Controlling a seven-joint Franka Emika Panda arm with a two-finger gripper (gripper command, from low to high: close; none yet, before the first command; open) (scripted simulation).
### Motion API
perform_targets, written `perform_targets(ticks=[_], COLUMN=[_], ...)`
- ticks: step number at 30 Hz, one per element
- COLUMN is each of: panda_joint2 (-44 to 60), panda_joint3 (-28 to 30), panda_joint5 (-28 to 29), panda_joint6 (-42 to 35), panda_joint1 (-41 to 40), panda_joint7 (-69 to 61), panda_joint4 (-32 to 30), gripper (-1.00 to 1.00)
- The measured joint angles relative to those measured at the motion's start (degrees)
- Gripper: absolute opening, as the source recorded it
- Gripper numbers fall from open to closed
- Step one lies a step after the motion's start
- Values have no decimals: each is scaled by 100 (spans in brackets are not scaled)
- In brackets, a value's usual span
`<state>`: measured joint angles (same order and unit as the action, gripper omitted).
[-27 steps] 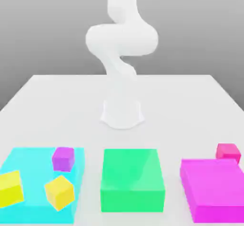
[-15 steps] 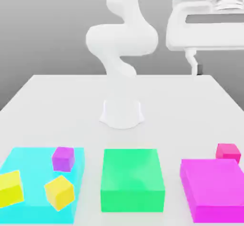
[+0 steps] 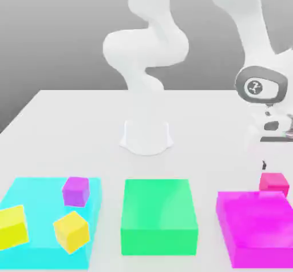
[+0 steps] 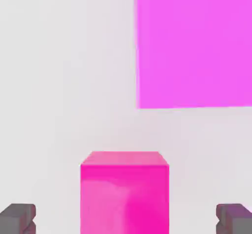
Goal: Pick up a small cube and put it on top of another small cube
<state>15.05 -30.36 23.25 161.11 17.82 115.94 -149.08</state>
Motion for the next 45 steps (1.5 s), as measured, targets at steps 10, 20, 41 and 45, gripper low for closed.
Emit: perform_targets(ticks=[10, 20, 41, 45], panda_joint2=[717, -675, -2695, -2193], panda_joint3=[975, -117, 3084, 3104], panda_joint5=[951, -902, -2310, -2323], panda_joint6=[493, -396, -1601, -991], panda_joint1=[787, -434, -4140, -4155], panda_joint7=[733, -818, -4129, -4150], panda_joint4=[201, -182, -788, -895], gripper=[-100, -100, -100, 100])
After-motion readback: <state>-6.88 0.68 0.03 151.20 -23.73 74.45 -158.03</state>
